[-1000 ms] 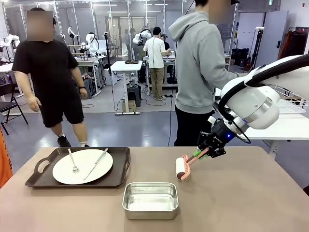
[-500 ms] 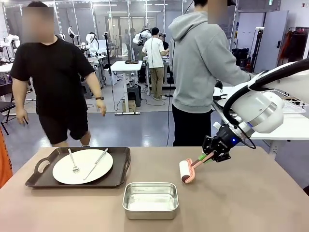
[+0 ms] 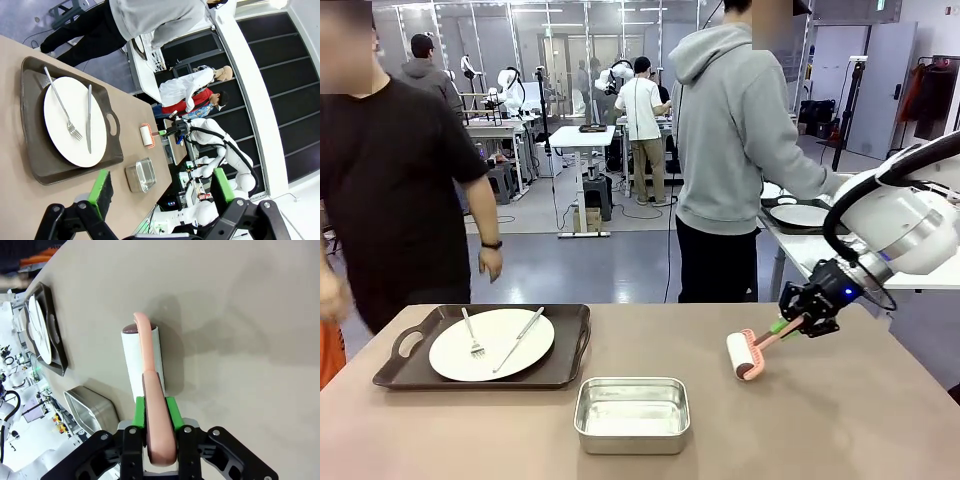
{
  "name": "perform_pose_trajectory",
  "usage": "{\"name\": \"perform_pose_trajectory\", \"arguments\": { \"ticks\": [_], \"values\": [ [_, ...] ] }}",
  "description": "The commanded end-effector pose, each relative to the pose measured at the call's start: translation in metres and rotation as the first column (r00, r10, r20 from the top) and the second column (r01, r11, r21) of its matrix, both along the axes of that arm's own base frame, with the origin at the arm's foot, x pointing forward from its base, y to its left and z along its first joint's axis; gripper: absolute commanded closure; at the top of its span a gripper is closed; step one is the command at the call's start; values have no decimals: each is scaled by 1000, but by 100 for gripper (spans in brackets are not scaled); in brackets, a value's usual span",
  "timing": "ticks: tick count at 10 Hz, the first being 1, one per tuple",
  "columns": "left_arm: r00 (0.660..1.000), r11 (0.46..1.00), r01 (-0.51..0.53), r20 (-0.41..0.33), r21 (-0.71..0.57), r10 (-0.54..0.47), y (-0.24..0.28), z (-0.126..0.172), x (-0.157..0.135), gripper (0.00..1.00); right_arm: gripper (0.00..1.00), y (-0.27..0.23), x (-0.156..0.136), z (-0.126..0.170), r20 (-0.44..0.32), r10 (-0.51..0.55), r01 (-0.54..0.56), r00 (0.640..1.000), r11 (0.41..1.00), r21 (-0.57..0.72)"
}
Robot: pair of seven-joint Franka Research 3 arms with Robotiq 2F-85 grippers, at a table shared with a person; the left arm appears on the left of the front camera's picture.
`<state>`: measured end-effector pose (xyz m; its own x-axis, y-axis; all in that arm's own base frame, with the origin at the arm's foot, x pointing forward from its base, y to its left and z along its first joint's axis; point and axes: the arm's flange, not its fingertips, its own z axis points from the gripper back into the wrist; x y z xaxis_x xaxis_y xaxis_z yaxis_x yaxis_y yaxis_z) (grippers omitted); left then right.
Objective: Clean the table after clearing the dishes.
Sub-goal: When the left (or right) Handle tray is removed, use the left hand (or right hand) to clean the left (or right) side of the table with the Lint Roller.
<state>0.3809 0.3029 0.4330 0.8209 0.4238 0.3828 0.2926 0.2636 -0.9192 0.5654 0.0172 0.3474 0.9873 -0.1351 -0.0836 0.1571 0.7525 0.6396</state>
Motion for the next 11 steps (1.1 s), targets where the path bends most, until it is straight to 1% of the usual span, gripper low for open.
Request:
{"name": "perform_pose_trajectory", "arguments": {
  "ticks": [1, 3, 6, 7, 10, 11],
  "values": [
    [1000, 1000, 5, 7, -6, -5, 1, 2, -4, 0, 79, -34, -10, -21, -3, -16, 15, 1000, 986, -168],
    [1000, 1000, 5, 7, -6, -5, 1, 2, -4, 0, 79, -64, -13, -13, -7, -56, 52, 998, 969, -242],
    [1000, 1000, 5, 7, -6, -5, 1, 2, -4, 0, 79, -95, -23, -5, -25, -102, 88, 995, 941, -327],
    [1000, 1000, 5, 7, -6, -5, 1, 2, -4, 0, 79, -101, -29, 2, -26, -115, 96, 993, 913, -396],
    [1000, 1000, 5, 7, -6, -5, 1, 2, -4, 0, 79, -105, -40, 29, 0, -127, 109, 992, 851, -514],
    [1000, 1000, 5, 7, -6, -5, 1, 2, -4, 0, 79, -105, -43, 39, 10, -139, 121, 990, 820, -560]
  ]
}}
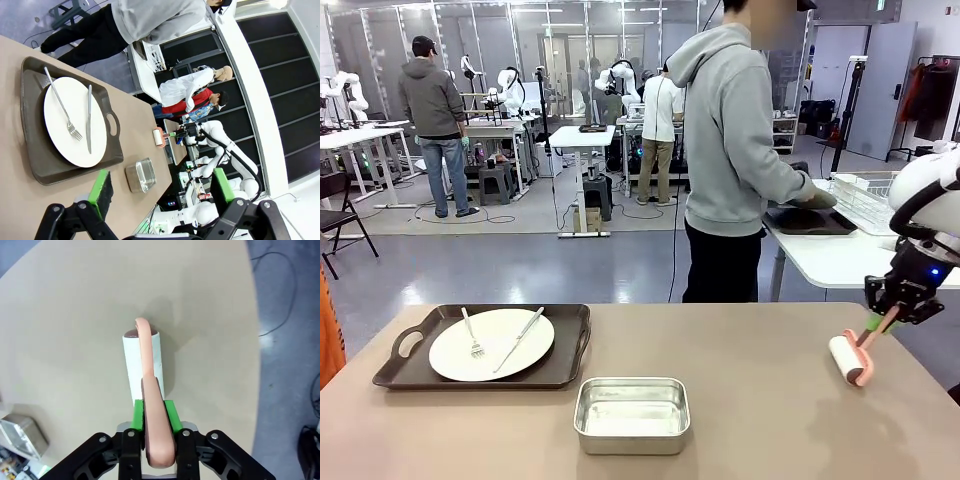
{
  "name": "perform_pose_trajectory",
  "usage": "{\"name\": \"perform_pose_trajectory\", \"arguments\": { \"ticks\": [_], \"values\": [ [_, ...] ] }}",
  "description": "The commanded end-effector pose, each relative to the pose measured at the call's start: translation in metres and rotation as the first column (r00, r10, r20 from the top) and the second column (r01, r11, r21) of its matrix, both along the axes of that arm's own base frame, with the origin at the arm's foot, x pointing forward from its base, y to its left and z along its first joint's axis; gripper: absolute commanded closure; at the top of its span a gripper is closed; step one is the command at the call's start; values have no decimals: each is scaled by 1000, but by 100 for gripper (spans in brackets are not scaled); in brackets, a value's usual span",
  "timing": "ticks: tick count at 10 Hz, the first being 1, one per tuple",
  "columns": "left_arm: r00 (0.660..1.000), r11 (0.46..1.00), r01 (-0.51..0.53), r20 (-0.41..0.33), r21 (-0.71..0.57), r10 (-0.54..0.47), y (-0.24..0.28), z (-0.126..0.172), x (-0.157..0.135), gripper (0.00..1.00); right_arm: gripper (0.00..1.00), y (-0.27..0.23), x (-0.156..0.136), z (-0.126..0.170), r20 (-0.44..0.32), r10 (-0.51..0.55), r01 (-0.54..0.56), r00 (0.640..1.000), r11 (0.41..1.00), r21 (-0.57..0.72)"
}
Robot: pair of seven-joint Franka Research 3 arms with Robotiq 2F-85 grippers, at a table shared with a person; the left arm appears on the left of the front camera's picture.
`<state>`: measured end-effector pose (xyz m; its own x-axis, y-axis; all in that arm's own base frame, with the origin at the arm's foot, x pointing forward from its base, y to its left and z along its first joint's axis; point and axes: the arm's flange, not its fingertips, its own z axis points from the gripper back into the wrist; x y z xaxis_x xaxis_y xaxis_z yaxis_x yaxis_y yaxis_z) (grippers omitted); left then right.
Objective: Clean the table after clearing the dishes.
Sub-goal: When the left (or right) Handle tray is removed, use the left hand (or right hand) to clean the left (or right) side of the table with the Lint Roller.
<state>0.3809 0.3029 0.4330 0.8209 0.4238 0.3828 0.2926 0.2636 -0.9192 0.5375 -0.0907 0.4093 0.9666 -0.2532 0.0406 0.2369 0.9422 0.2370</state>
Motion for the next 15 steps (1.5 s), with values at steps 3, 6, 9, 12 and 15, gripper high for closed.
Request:
{"name": "perform_pose_trajectory", "arguments": {
  "ticks": [3, 6, 9, 12, 15],
  "values": [
    [1000, 1000, 5, 7, -6, -5, 1, 2, -3, 0, 79, 11, -18, -15, -30, -95, 82, 995, 956, -282],
    [1000, 1000, 5, 7, -6, -5, 1, 2, -3, 0, 79, 28, -18, 4, 7, -59, 58, 998, 962, -266],
    [1000, 1000, 5, 7, -6, -5, 1, 2, -3, 0, 79, 50, -29, 39, 59, -1, 18, 998, 959, -282],
    [1000, 1000, 5, 7, -6, -5, 1, 2, -3, 0, 79, 54, -36, 60, 70, 16, 7, 997, 950, -311],
    [1000, 1000, 5, 7, -6, -5, 1, 2, -3, 0, 79, 49, -25, 58, 66, 31, -11, 997, 960, -279]
  ]
}}
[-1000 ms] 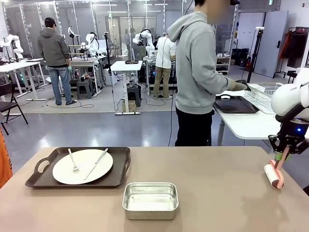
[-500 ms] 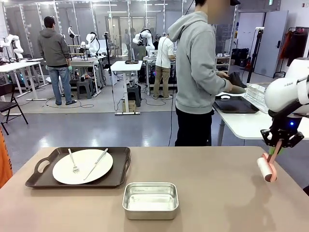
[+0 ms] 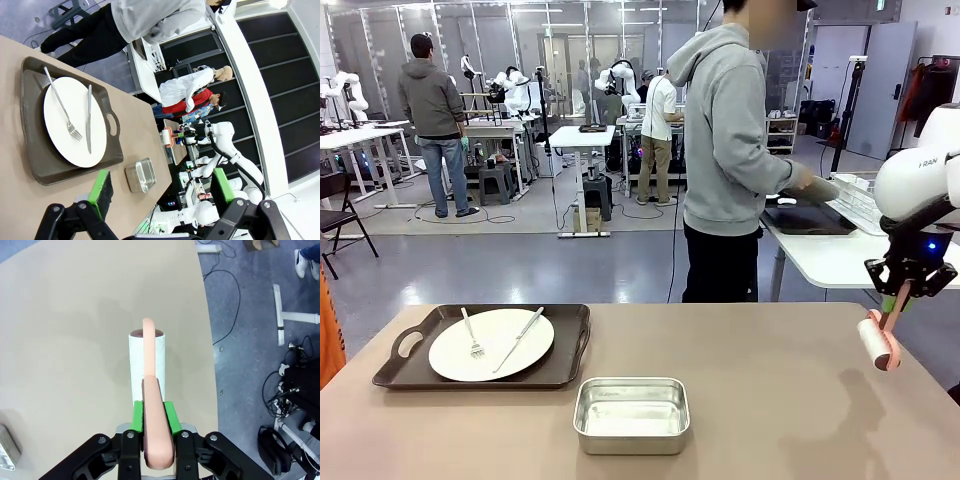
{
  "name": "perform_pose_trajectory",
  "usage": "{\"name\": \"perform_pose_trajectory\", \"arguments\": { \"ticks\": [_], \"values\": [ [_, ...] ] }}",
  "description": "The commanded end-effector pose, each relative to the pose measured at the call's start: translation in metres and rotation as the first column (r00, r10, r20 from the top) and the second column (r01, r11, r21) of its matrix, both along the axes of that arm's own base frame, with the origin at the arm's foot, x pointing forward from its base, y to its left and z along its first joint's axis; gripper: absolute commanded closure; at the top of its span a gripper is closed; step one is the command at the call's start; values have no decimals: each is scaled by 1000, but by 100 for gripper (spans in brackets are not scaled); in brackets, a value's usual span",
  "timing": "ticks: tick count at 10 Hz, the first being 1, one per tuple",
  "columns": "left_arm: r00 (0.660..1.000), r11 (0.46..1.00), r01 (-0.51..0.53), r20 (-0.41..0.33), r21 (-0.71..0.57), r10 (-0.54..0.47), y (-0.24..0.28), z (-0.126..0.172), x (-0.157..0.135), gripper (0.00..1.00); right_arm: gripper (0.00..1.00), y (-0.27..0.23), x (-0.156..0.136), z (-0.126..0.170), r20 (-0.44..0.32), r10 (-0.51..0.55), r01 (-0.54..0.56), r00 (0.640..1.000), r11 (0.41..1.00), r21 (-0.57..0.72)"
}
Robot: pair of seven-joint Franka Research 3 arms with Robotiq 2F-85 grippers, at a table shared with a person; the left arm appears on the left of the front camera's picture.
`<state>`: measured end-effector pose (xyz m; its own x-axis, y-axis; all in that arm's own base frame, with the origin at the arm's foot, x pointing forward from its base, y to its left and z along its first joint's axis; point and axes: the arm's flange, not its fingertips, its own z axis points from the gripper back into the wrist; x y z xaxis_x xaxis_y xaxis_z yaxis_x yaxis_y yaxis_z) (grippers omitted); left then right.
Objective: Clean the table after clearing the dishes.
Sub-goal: When the left (or right) Handle tray is removed, use the left hand (or right hand) to clean the left (or right) side of the table with the Lint Roller, then place the Lint Roller back on top of the Airtight Container.
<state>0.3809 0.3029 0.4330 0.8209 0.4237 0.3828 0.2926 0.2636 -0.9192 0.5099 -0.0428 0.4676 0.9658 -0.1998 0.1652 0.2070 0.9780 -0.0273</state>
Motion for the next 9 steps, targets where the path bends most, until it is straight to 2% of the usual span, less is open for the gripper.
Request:
{"name": "perform_pose_trajectory", "arguments": {
  "ticks": [1, 9],
  "values": [
    [1000, 1000, 5, 7, -6, -5, 1, 2, -4, 0, 79, 1, 2, 0, 9, -2, 2, 1000, 1000, 5],
    [1000, 1000, 5, 7, -6, -5, 1, 2, -4, 0, 79, 1, 2, 0, 9, -2, 2, 1000, 1000, 5]
  ]
}}
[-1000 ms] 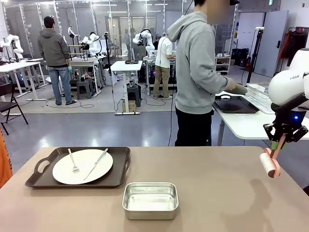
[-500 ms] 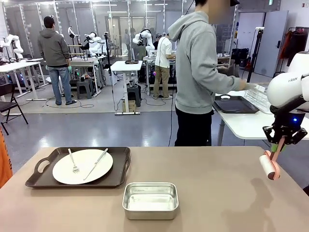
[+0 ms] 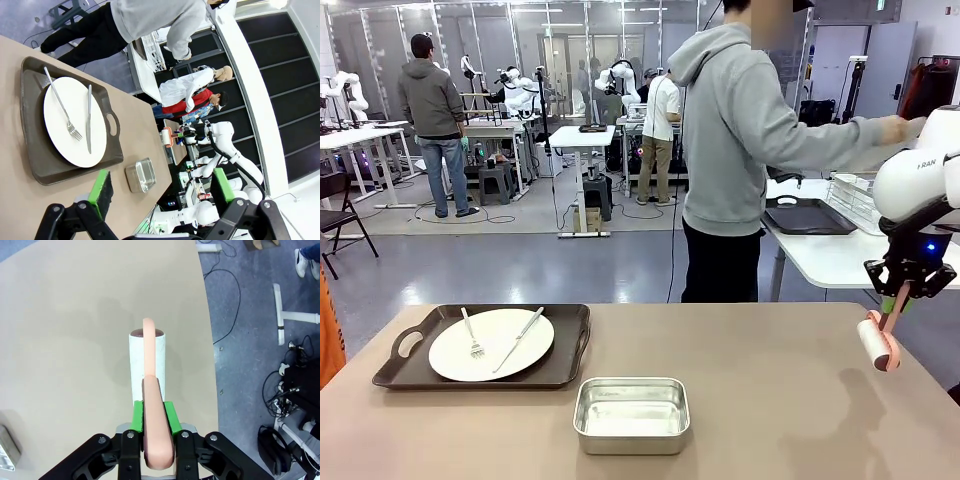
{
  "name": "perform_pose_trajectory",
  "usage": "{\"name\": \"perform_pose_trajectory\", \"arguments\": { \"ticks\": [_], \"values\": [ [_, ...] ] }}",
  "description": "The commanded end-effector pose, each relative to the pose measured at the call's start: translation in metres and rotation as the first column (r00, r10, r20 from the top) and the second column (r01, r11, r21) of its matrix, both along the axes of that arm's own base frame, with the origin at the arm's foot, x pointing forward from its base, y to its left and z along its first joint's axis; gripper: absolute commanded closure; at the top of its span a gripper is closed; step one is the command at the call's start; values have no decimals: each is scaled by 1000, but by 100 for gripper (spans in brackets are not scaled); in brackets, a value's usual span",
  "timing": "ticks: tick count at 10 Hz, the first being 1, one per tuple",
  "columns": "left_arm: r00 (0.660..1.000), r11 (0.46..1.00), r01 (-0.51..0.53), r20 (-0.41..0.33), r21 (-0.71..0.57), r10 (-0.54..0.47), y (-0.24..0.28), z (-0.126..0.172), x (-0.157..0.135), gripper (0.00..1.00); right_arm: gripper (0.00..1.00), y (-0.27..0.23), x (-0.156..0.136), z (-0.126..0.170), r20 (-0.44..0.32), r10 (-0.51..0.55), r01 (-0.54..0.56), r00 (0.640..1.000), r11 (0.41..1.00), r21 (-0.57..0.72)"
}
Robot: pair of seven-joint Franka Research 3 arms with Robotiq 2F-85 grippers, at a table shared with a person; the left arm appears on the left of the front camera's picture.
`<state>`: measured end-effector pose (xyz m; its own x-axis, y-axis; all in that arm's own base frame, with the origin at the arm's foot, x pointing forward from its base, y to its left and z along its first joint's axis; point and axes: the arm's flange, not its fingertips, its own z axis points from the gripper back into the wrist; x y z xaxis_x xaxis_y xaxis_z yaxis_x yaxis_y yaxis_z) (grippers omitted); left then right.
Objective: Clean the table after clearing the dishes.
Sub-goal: Place the Lint Roller back on top of the Airtight Container.
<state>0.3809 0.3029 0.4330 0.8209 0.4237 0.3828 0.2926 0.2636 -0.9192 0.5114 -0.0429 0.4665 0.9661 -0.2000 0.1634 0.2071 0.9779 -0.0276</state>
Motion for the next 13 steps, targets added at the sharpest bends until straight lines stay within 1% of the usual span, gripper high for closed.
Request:
{"name": "perform_pose_trajectory", "arguments": {
  "ticks": [1, 8, 9, 10, 11, 12, 13],
  "values": [
    [1000, 1000, 5, 7, -6, -5, 1, 2, -4, 0, 79, 1, 1, 1, 11, -1, 1, 1000, 1000, 5],
    [1000, 1000, 5, 7, -6, -5, 1, 2, -4, 0, 79, 1, 1, 1, 11, -1, 1, 1000, 1000, 5],
    [1000, 1000, 5, 7, -6, -5, 1, 2, -4, 0, 79, 0, 0, 0, 0, 0, 0, 1000, 1000, 0],
    [1000, 1000, 5, 7, -6, -5, 1, 2, -4, 0, 79, 14, 2, 13, 43, 86, -85, 995, 996, -28],
    [1000, 1000, 5, 7, -6, -5, 1, 2, -4, 0, 79, 41, 4, 29, 78, 199, -194, 977, 979, -63],
    [1000, 1000, 5, 7, -6, -5, 1, 2, -4, 0, 79, 63, 4, 45, 113, 287, -279, 951, 957, -85],
    [1000, 1000, 5, 7, -6, -5, 1, 2, -4, 0, 79, 85, 3, 58, 121, 373, -361, 920, 927, -105]
  ]
}}
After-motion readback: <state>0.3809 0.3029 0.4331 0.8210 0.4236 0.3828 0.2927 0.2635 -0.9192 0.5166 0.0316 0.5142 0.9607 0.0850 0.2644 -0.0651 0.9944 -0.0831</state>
